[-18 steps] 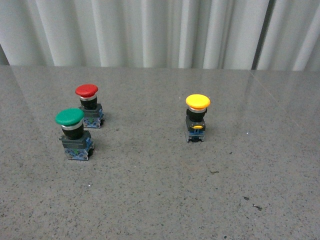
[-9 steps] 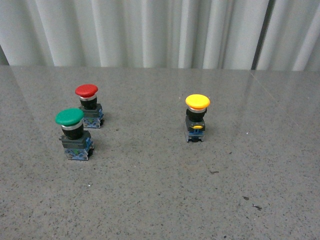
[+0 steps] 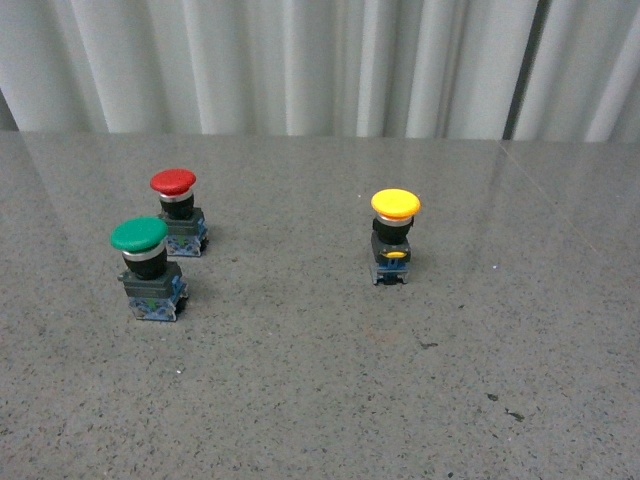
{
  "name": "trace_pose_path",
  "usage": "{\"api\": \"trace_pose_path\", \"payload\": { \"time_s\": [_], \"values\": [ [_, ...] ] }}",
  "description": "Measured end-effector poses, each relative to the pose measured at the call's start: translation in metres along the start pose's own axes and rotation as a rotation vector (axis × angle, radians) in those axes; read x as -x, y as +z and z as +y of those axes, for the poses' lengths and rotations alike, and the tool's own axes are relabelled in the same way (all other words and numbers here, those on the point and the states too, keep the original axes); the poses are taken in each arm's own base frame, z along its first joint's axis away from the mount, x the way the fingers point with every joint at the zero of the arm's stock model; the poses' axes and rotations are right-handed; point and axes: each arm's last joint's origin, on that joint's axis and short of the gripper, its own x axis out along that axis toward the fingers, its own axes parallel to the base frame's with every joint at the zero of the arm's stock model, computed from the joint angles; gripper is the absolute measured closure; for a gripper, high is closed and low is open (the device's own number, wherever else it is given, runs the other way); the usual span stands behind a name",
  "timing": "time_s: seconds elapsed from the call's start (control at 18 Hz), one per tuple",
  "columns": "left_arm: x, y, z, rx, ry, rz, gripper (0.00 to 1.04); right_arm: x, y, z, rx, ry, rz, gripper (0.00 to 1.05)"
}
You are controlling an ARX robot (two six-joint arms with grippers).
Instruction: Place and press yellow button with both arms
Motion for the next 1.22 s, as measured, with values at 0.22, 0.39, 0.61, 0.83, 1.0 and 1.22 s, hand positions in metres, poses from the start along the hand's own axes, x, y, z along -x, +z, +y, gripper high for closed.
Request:
{"api": "trace_pose_path", "payload": {
  "time_s": [0.22,0.39,0.61,0.83,1.0,1.22],
  "values": [
    [0.0,0.0,0.0,0.0,-0.001,0.0,0.07,0.0,-0.0003,0.0,0.0,0.0,0.003,1.03],
    [0.0,0.0,0.0,0.0,-0.001,0.0,0.07,0.0,-0.0003,0.0,0.0,0.0,0.003,0.89],
    [0.0,0.0,0.0,0.0,0.0,0.0,0.07,0.0,-0.0003,0.0,0.0,0.0,0.003,0.61],
    [0.0,0.0,0.0,0.0,-0.001,0.0,0.07,0.0,-0.0003,0.0,0.0,0.0,0.003,0.19],
    [0.0,0.0,0.0,0.0,0.0,0.0,0.07,0.0,-0.0003,0.0,0.0,0.0,0.003,0.07],
    [0.0,0.0,0.0,0.0,-0.001,0.0,0.07,0.0,-0.0003,0.0,0.0,0.0,0.003,0.07]
  ]
}}
